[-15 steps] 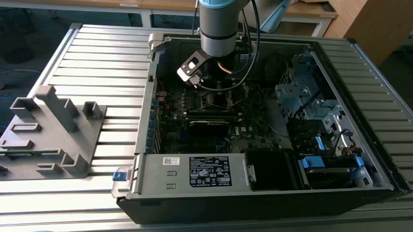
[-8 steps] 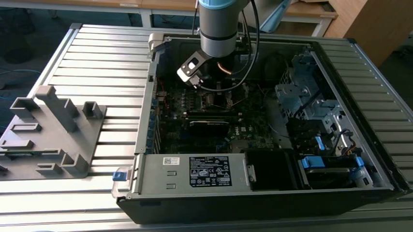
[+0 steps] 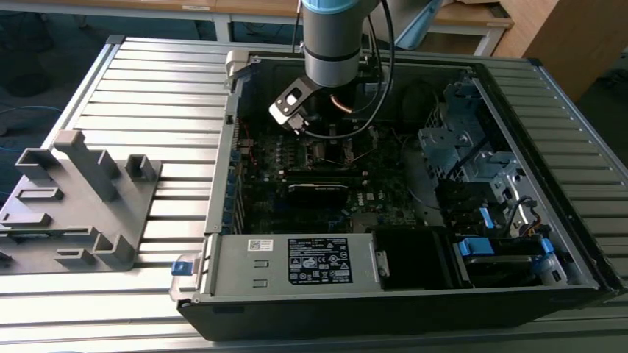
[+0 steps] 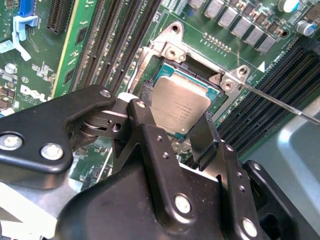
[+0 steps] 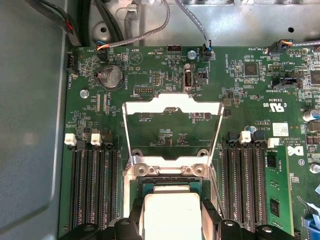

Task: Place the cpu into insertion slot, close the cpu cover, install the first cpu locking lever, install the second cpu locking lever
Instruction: 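Place the cpu into insertion slot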

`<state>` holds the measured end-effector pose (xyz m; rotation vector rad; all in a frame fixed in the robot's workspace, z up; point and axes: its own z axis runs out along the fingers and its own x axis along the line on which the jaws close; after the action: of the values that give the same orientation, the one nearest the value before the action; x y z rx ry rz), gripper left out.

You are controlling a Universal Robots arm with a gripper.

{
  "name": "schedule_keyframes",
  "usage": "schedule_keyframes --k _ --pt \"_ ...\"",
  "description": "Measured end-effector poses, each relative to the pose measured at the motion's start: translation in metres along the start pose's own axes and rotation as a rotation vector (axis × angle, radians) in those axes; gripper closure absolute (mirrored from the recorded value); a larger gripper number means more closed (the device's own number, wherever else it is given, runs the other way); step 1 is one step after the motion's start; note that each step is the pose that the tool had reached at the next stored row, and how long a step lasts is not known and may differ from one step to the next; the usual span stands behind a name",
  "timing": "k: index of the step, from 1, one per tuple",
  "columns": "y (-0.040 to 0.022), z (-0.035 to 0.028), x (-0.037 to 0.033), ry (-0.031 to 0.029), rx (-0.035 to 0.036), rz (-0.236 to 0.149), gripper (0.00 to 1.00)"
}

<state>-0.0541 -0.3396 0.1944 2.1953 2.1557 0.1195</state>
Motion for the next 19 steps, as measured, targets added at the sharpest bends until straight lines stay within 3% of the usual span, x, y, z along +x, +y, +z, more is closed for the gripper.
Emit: schedule_keyframes --k 19 --pt "0.0007 0.0016 0.0 -0.0009 0.0 0.007 0.46"
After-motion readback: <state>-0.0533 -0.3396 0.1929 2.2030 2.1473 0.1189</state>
